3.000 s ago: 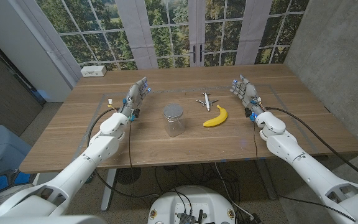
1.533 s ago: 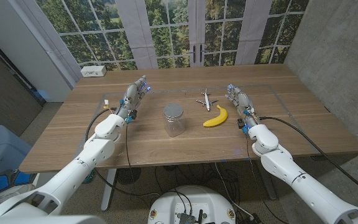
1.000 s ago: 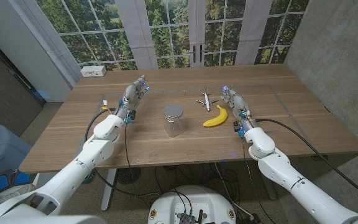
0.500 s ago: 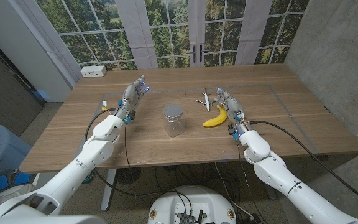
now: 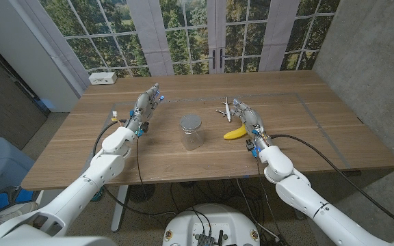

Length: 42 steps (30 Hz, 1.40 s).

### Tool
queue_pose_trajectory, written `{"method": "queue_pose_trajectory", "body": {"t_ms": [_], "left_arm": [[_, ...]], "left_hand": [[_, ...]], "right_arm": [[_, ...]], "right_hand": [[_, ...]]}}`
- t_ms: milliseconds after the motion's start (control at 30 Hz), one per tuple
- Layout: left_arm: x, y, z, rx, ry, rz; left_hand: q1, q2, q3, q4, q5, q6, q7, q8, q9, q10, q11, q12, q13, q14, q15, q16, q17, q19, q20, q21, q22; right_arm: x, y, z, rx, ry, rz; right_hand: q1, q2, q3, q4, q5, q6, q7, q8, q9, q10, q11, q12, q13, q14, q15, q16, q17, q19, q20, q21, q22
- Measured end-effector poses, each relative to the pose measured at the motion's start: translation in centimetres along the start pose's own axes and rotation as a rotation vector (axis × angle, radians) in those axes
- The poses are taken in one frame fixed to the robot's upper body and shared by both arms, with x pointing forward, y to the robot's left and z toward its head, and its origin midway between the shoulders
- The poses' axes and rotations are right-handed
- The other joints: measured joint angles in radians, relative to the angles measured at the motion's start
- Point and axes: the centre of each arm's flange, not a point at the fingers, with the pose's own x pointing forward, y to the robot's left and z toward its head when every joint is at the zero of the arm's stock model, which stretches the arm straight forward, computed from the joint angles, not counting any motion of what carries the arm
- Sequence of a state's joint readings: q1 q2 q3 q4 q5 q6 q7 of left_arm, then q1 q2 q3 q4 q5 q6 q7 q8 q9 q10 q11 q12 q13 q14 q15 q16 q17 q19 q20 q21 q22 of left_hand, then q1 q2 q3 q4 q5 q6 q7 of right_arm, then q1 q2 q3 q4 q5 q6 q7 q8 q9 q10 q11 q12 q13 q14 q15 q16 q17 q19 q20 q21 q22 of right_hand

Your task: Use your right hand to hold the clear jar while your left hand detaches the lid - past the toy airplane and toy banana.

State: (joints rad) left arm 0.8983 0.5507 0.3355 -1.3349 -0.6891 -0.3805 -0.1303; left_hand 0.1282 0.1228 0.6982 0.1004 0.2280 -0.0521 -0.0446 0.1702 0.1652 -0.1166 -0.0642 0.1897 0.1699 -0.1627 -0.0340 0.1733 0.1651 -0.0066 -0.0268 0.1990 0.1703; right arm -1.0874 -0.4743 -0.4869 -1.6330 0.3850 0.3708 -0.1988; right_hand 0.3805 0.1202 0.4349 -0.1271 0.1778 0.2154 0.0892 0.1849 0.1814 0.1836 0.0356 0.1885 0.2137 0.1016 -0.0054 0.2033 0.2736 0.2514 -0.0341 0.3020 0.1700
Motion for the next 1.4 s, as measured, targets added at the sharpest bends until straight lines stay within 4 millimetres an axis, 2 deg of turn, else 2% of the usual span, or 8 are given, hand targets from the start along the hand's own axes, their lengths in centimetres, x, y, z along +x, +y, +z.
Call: {"method": "queue_pose_trajectory", "body": {"t_ms": [200,700,867,1067,1233,1267,1333,1400], "left_arm": [[-0.1,0.1,-0.1,-0.002,-0.001,-0.005],[-0.3,0.2,0.0,-0.003,-0.005,-0.019],[-0.4,0.2,0.1,0.000,-0.010,-0.025],[-0.5,0.2,0.3,0.002,-0.014,-0.033],[-0.6,0.1,0.5,0.005,-0.018,-0.041],[-0.6,0.1,0.5,0.006,-0.019,-0.042],[-0.6,0.1,0.6,0.007,-0.020,-0.045],[-0.7,0.2,0.7,0.008,-0.021,-0.047]], "left_hand": [[0.000,0.000,0.000,0.000,0.000,0.000,0.000,0.000,0.000,0.000,0.000,0.000,0.000,0.000,0.000,0.000,0.000,0.000,0.000,0.000,0.000],[0.000,0.000,-0.004,-0.004,0.000,0.000,0.000,0.000,0.000,-0.005,-0.005,0.000,0.000,0.000,0.000,0.000,0.000,0.000,0.000,0.000,0.000],[0.000,0.000,-0.004,-0.004,0.000,0.000,0.000,0.000,0.000,-0.005,-0.005,0.000,0.000,0.000,0.000,0.000,0.000,0.000,0.000,0.000,0.000],[0.000,0.000,-0.004,-0.004,0.000,0.000,0.000,0.000,0.000,-0.005,-0.005,0.000,0.000,0.000,0.000,0.000,0.000,0.000,0.000,0.000,0.000],[0.000,0.000,-0.004,-0.004,0.000,0.000,0.000,0.000,0.000,-0.005,-0.005,0.000,0.000,0.000,0.000,0.000,0.000,0.000,0.000,0.000,0.000],[0.000,0.000,-0.004,-0.004,0.000,0.000,0.000,0.000,0.000,-0.005,-0.005,0.000,0.000,0.000,0.000,0.000,0.000,0.000,0.000,0.000,0.000],[0.000,0.000,-0.004,-0.004,0.000,0.000,0.000,0.000,0.000,-0.005,-0.005,0.000,0.000,0.000,0.000,0.000,0.000,0.000,0.000,0.000,0.000],[0.000,0.000,-0.004,-0.004,0.000,0.000,0.000,0.000,0.000,-0.005,-0.005,0.000,0.000,0.000,0.000,0.000,0.000,0.000,0.000,0.000,0.000]], "right_arm": [[-0.5,0.9,0.0,0.003,0.003,0.012],[-1.9,3.2,-0.4,0.011,0.024,0.048],[-2.5,4.0,-0.5,-0.005,0.031,0.063],[-3.0,4.8,-0.6,-0.025,0.038,0.078],[-3.5,5.7,-0.8,-0.047,0.041,0.091],[-3.6,5.8,-0.8,-0.054,0.040,0.091],[-3.8,6.1,-0.8,-0.064,0.041,0.093],[-3.9,6.2,-0.8,-0.085,0.042,0.091]], "right_hand": [[0.000,0.000,0.000,-0.008,0.000,-0.004,-0.004,0.000,0.000,0.000,0.000,0.000,-0.005,0.000,0.000,0.000,-0.004,0.000,0.000,-0.008,0.000],[0.011,0.011,-0.001,-0.009,0.000,-0.007,-0.007,0.000,0.000,-0.005,0.006,0.000,-0.005,0.000,0.000,0.000,-0.009,0.000,0.000,-0.008,0.000],[0.011,0.010,-0.002,-0.021,0.000,-0.016,0.002,0.000,0.000,-0.005,0.006,0.000,-0.005,0.000,0.000,0.000,-0.013,0.000,0.000,-0.014,0.000],[0.035,-0.013,0.000,-0.039,0.000,-0.034,0.005,0.000,0.000,-0.011,0.011,0.000,-0.005,-0.007,0.007,0.000,-0.022,0.004,0.004,-0.021,0.000],[0.068,-0.043,0.009,-0.055,0.004,-0.039,0.011,0.000,0.002,-0.014,0.014,0.001,-0.005,0.002,0.017,0.000,-0.030,0.015,0.015,-0.025,0.000],[0.083,-0.032,0.013,-0.060,0.005,-0.040,0.011,0.001,0.003,-0.015,0.015,0.004,-0.005,0.006,0.020,0.000,-0.032,0.015,0.015,-0.028,0.000],[0.138,-0.040,0.027,-0.070,0.020,-0.046,0.018,0.008,0.003,-0.016,0.016,0.004,-0.005,0.009,0.024,0.000,-0.039,0.022,0.022,-0.032,0.000],[0.169,-0.048,0.041,-0.070,0.027,-0.050,0.021,0.008,0.003,-0.020,0.020,0.004,-0.005,0.013,0.027,0.000,-0.045,0.025,0.025,-0.036,0.000]]}}
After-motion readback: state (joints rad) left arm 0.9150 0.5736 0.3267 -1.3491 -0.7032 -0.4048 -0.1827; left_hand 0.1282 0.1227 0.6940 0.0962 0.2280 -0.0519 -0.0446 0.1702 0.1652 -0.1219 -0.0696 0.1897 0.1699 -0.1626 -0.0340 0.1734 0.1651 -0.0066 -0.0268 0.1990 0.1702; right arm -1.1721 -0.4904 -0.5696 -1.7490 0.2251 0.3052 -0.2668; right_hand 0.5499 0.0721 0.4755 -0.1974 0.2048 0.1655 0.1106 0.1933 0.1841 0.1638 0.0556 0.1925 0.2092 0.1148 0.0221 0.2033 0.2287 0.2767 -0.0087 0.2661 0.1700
